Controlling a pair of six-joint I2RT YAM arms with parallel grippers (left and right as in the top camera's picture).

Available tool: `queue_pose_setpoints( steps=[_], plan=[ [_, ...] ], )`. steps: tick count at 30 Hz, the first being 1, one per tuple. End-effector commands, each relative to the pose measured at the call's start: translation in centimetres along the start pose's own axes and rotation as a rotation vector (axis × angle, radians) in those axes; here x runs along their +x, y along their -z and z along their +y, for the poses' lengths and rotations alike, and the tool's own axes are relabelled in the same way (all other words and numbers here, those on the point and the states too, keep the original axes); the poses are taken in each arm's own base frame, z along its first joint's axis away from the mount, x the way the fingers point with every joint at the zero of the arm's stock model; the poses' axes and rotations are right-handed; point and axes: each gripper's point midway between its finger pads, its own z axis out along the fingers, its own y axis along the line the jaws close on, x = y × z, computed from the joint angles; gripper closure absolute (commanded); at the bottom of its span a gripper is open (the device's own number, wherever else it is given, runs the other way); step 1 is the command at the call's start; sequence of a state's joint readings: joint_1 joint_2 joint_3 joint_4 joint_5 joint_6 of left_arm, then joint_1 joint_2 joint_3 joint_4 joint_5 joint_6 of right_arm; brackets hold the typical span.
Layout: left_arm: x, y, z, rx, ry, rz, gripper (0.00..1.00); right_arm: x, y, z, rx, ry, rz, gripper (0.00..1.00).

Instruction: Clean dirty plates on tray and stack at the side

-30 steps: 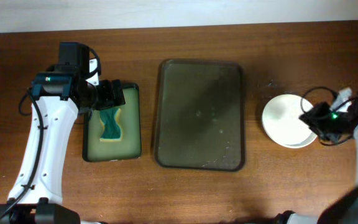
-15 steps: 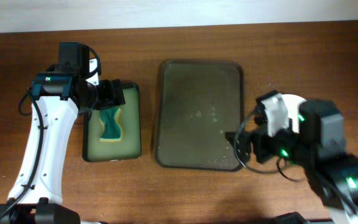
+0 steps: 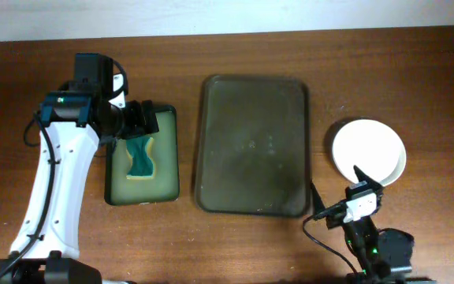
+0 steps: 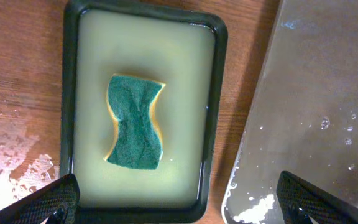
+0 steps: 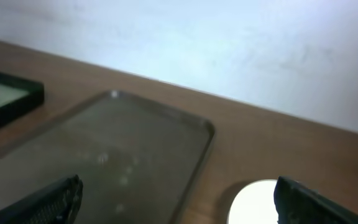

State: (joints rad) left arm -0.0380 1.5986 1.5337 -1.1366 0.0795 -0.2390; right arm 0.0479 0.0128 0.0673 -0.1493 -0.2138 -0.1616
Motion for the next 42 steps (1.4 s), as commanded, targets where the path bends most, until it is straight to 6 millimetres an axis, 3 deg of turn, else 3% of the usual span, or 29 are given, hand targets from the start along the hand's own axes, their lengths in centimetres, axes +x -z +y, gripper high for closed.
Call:
queue_pose_setpoints(
  steps=[1,13,17,19,22,26,30,34,37,42],
  plan=[
    [-0.2,0.3,-0.2,0.012,-0.003,-0.007,0.01,0.0,-0.4,-0.3,0.021,0.004,-0.059,0.02],
    [-0.2,0.4,-0.2,0.013,-0.003,-0.01,0.01,0.6,-0.5,-0.2,0.017,-0.001,-0.034,0.02],
    [-0.9,4.8,0.3,-0.028,-0.024,-0.191,0.01,0.6,-0.5,-0.2,0.016,-0.001,-0.033,0.02],
    [-2.0,7.6,-0.2,0.036,-0.034,-0.446,0.01,0.6,-0.5,-0.2,0.017,-0.001,-0.034,0.02],
    [0.0,9.4,1.1,0.054,-0.031,-0.712,0.0,0.6,-0.5,-0.2,0.017,-0.001,-0.034,0.02],
    [4.8,8.2,3.3,0.067,-0.01,-0.943,0.01,0.6,-0.5,-0.2,0.016,-0.001,-0.033,0.02],
    [8.4,8.3,4.6,0.096,0.007,-1.132,0.01,0.6,-0.5,-0.2,0.016,-0.001,-0.033,0.02],
    [9.7,7.5,5.4,0.12,0.023,-1.277,0.01,0.6,-0.5,-0.2,0.017,-0.001,-0.034,0.02],
    [9.8,5.7,5.6,0.128,0.03,-1.325,0.01,0.6,-0.5,-0.2,0.017,-0.001,-0.034,0.01],
    [11.0,1.9,7.4,0.017,0.064,-1.173,0.01,0.6,-0.5,-0.2,0.016,-0.001,-0.033,0.02]
  ],
)
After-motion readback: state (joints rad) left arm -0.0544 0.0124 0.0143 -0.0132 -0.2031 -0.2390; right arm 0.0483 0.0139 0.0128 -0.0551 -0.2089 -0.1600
